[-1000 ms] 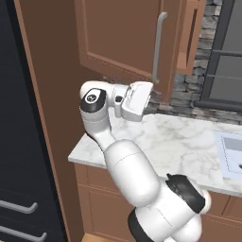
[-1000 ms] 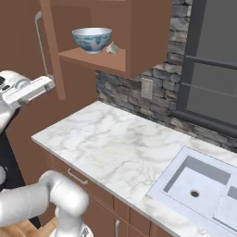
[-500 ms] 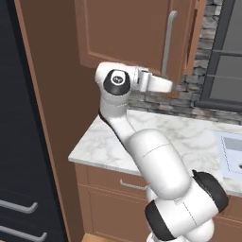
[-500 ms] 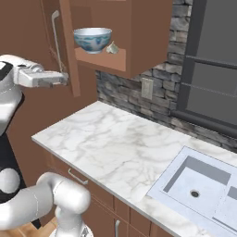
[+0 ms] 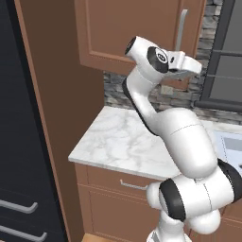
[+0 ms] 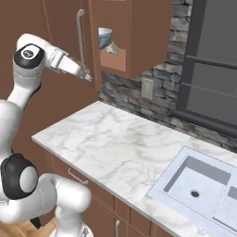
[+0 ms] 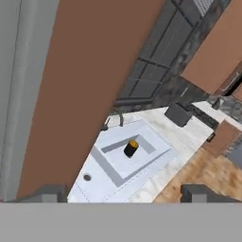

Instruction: Pick the mug and place it in the sink. Pick the bowl and place it in the open cabinet and then close the cabinet.

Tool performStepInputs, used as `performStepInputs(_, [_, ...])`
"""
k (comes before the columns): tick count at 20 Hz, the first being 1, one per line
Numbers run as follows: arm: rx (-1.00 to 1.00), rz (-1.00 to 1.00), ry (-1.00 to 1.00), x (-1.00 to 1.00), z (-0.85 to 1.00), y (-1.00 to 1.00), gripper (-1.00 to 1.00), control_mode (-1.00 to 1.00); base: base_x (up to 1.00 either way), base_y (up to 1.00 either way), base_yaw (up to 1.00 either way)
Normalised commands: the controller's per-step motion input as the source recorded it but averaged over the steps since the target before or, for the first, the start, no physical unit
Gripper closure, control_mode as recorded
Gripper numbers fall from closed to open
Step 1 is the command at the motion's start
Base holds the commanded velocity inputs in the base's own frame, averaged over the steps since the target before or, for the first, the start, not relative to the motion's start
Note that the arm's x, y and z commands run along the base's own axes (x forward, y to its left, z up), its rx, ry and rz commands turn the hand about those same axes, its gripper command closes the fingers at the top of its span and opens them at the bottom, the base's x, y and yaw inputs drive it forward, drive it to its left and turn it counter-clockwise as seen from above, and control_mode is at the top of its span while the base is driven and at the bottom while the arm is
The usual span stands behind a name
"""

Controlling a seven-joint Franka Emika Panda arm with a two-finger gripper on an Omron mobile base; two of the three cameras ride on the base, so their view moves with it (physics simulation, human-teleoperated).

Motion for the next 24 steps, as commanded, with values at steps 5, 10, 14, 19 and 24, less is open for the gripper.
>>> performStepInputs(5, [0.05, 0.33, -0.43, 0.49, -0.46, -0.46, -1.0, -1.0, 0.0, 0.0, 0.0])
performStepInputs(10, [0.0, 0.24, -0.64, 0.73, -0.46, -0.12, -1.0, -1.0, 0.0, 0.0, 0.0])
performStepInputs(14, [0.14, 0.12, -0.18, 1.0, -0.03, -0.3, -1.0, -1.0, 0.0, 0.0, 0.0])
performStepInputs(19, [0.25, 0.09, 0.0, 1.0, 0.0, -0.47, -1.0, -1.0, 0.0, 0.0, 0.0])
performStepInputs(24, [0.26, 0.07, 0.04, 1.0, 0.0, -0.4, -1.0, -1.0, 0.0, 0.0, 0.0])
